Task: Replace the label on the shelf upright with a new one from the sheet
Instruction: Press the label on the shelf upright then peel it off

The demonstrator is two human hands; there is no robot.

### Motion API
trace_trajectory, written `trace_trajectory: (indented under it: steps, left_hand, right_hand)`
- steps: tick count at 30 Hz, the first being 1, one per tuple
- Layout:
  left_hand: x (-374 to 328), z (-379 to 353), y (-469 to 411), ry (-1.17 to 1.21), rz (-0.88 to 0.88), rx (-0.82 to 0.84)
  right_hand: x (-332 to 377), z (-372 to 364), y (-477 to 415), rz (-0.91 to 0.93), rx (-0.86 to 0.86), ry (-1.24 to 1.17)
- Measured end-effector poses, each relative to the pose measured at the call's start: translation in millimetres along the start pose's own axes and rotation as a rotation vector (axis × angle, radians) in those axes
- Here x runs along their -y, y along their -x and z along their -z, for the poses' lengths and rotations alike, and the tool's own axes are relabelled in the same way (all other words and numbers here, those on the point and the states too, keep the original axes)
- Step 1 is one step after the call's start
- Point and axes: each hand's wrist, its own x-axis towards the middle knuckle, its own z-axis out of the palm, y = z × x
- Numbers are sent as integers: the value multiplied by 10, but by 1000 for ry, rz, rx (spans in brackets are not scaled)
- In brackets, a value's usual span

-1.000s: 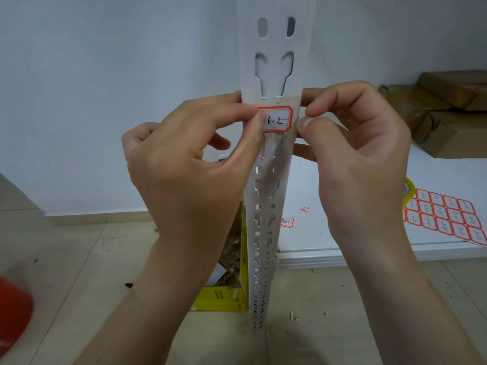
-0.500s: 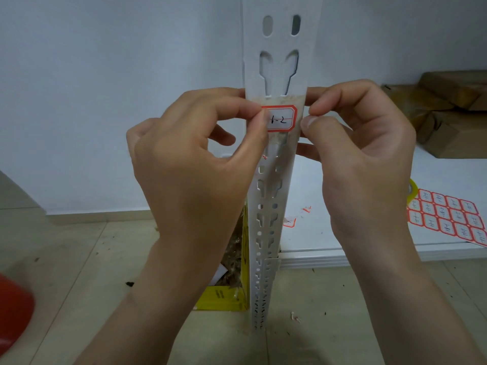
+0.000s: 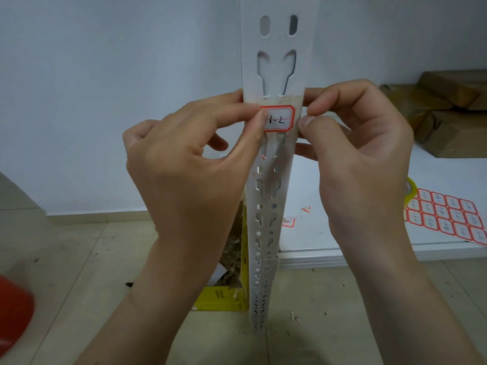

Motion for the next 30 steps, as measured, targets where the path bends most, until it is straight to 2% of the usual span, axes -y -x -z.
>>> trace_trajectory:
  steps: [15,24,30]
  left_hand:
    - [-68,38,-112,40,66,111]
    - [-77,-5,-39,21,8,4]
    - [-54,4,-37,15,-21,16]
  right_hand:
    - [11,13,-11,-18,-1,8]
    - [18,23,-28,-25,0,-26]
    - [14,13,-22,-11,5,-18]
